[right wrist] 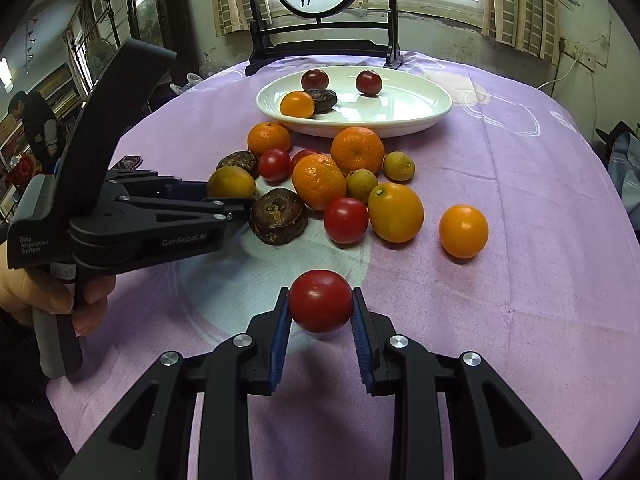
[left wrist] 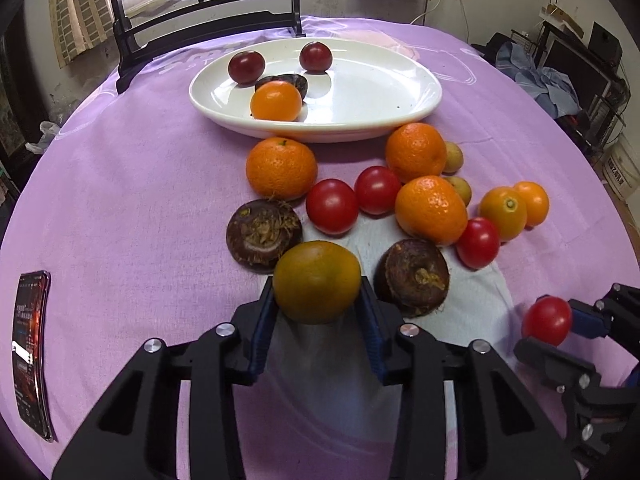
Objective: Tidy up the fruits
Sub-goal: 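Carry the yellow tomato and red cherry tomato onto the white plate and release both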
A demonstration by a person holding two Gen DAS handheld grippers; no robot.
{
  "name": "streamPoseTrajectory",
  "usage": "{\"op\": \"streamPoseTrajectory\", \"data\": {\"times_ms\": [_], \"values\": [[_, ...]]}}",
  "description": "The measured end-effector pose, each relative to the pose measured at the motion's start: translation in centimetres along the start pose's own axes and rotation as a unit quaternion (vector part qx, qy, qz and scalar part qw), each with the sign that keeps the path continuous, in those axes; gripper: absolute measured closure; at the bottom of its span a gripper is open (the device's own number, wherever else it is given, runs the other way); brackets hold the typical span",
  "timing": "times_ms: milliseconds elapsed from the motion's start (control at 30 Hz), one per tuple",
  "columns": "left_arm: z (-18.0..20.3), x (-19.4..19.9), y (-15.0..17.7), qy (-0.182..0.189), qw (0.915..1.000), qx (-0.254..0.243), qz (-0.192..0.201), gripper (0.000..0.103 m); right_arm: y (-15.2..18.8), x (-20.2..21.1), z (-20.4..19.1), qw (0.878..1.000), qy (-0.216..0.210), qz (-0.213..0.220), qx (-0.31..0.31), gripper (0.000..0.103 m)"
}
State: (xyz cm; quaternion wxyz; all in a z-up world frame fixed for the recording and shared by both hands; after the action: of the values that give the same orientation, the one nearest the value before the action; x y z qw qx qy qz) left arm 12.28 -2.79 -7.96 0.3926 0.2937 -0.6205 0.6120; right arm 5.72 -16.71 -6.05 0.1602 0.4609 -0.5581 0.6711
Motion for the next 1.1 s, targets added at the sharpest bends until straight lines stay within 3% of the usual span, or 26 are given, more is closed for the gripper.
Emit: {"op": "streamPoseTrajectory", "data": {"times_ms": [267,367,467,600,733,1000,1067,1100], "values": [[-0.6,4.2,0.8,0.038,0.9989,-0.013,0.025,0.065,-1.8,1.6,0.2,0.999,0.008,0.029,0.013,0.073],[-1.1,5.7,-1.2,0.045,0.9979,-0.008,0.047,0.065,-3.8,2.4,0.4,0.998,0.013,0.052,0.023,0.073],[-1.6,6.0,-4.2,0.027,0.9973,-0.007,0.068,0.065,-6.6,2.5,0.8,0.997,0.020,0.074,0.033,0.073],[-2.6,3.7,-8.7,0.001,0.9979,0.014,0.063,0.065,-10.4,0.5,1.8,0.996,0.034,0.082,0.032,0.073],[-3.9,0.6,-11.9,-0.029,0.9978,0.028,0.052,0.065,-13.1,-2.8,3.0,0.997,0.046,0.063,0.025,0.073],[-5.6,-3.8,-15.0,-0.053,0.9966,0.050,0.040,0.064,-15.2,-8.4,3.5,0.998,0.059,0.014,0.025,0.072],[-5.9,-4.2,-15.5,-0.051,0.9963,0.056,0.040,0.063,-15.2,-9.3,3.6,0.999,0.050,0.005,0.018,0.063],[-5.9,-4.3,-15.7,-0.048,0.9961,0.061,0.041,0.055,-15.2,-9.4,3.6,0.999,0.052,0.006,0.013,0.057]]}}
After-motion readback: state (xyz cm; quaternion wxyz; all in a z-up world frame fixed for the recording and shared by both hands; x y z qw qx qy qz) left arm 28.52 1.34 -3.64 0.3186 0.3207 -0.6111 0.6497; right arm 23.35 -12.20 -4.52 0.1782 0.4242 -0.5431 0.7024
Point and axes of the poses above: each gripper's, at about its wrist camera, not at the fingertips, and x roughly against the way its jaws point, z to its right, y to its underside, the point moved 4 cm from there along -x, roughly the way its jaws point, and after that the axes turned 4 degrees about x, right-handed, at the moved point
